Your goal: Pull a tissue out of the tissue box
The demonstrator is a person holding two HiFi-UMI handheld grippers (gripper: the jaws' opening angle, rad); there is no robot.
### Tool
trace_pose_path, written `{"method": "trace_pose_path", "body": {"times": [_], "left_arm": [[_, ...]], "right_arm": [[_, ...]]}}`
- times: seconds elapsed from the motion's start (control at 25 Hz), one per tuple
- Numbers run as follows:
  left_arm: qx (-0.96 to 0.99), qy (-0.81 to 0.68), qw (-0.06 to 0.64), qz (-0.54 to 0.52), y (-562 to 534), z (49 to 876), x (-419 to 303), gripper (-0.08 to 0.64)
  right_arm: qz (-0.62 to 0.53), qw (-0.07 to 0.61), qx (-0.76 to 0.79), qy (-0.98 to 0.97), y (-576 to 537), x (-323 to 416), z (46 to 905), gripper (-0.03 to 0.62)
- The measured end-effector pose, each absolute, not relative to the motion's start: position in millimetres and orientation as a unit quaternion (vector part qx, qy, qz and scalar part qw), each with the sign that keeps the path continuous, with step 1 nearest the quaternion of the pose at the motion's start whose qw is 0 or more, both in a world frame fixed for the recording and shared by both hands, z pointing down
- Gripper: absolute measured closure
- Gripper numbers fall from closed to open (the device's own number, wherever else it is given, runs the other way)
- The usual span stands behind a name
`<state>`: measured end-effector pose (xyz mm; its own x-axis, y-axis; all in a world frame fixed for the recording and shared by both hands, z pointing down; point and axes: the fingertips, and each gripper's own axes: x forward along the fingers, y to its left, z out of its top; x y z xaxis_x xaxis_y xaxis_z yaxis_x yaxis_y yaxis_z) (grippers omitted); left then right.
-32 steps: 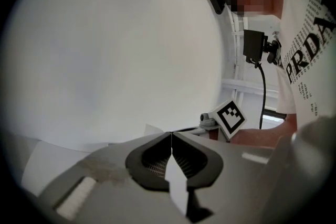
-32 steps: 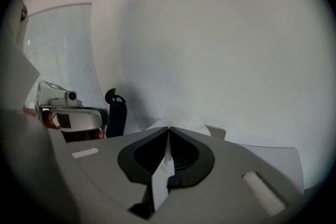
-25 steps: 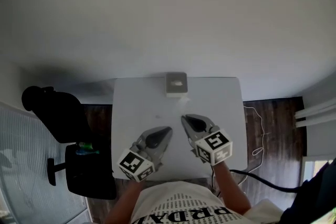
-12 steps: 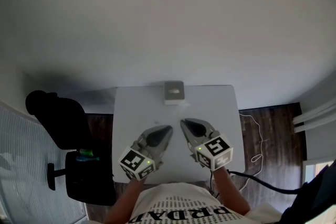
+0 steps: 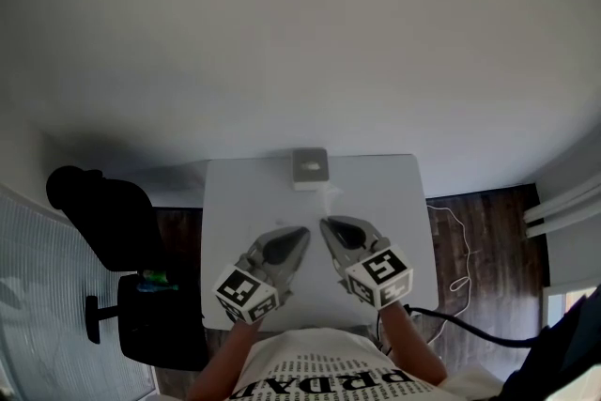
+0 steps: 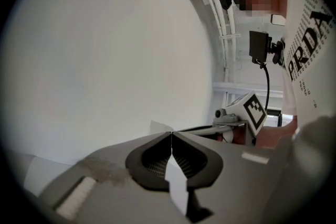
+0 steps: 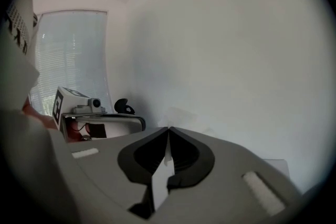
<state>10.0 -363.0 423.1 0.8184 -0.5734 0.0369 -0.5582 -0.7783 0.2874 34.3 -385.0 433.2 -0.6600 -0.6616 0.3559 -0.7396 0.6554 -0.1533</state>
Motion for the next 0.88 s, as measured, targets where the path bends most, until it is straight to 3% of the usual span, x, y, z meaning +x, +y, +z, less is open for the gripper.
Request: {"method": "trace_pose_path", "body": {"times": [0.88], "left_arm": [[0.942, -0.298, 0.151, -0.023, -369.6, 431.6, 8.7, 0.566]], "right_arm": [[0.149, 0.141, 0.390, -0.898, -389.1, 31.5, 440.4, 0.584]]}}
